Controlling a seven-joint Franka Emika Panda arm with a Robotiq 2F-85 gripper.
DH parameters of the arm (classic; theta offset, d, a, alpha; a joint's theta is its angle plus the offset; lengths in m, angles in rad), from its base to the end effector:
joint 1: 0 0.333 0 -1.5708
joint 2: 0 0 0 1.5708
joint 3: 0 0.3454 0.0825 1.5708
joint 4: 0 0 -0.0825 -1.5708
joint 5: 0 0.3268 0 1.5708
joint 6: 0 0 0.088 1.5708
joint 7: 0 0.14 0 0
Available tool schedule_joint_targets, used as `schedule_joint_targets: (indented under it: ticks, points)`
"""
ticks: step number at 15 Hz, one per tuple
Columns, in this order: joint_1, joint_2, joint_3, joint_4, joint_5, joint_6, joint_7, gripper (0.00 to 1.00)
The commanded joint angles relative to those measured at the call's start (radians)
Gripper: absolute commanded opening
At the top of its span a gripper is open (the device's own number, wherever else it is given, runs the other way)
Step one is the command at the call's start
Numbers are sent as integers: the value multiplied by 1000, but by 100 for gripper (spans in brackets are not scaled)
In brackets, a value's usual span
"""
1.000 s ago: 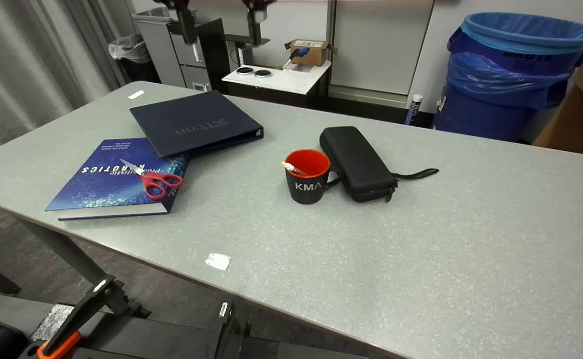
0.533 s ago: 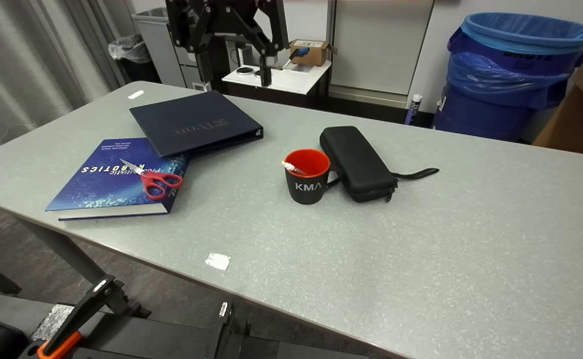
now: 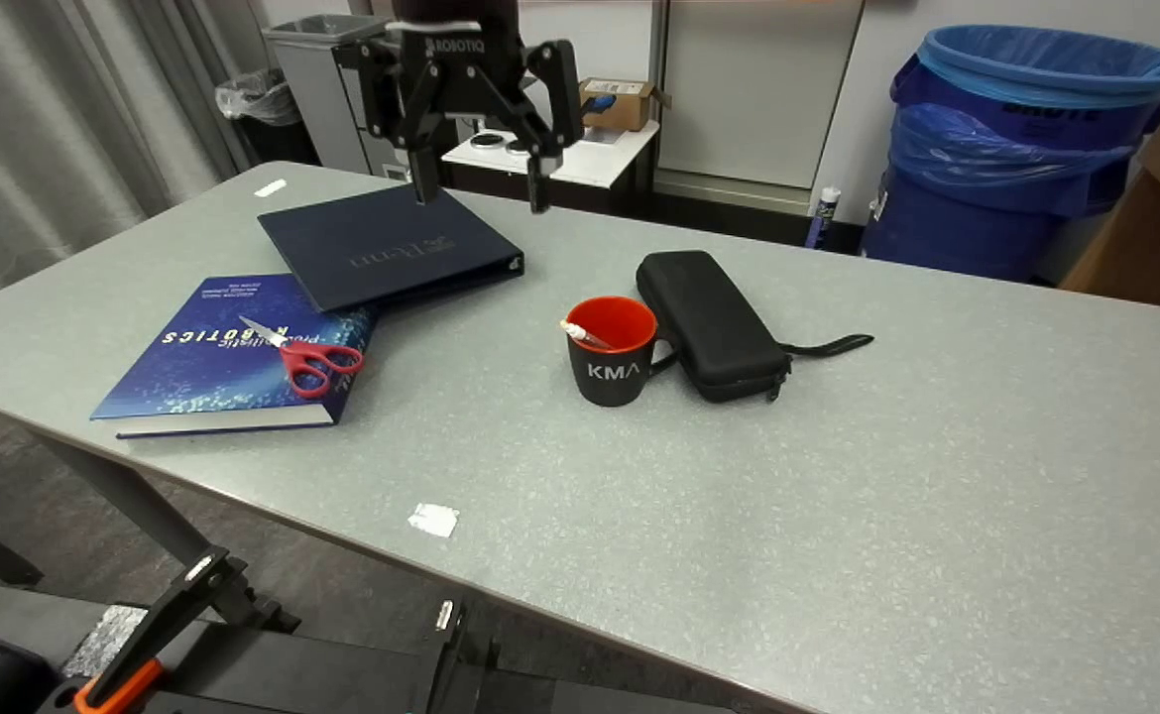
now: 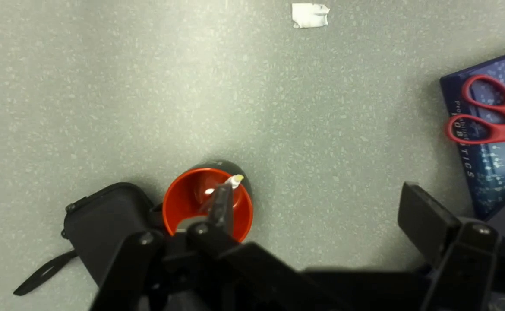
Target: Remove the pen from the mug and put it on the table
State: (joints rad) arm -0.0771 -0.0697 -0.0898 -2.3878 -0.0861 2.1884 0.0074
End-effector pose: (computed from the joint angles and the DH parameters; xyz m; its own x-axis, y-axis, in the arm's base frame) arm 0.4165 -0.0758 0.3715 0.9840 -0.1217 -0.1304 -0.1150 -0.9917 0.0578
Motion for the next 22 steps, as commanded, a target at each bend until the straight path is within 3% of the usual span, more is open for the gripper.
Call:
schedule_joint_targets:
  ticks: [1,6,17,19,22]
  points:
    - [-22,116,-14,23,-15,98,54,100]
    - [-29,249,-43,52,-17,202,131,100]
    - [-6,374,-47,141,2,191,195,100]
    - [-4,390,-43,155,6,179,191,72]
    - [-2,400,-44,163,7,167,192,49]
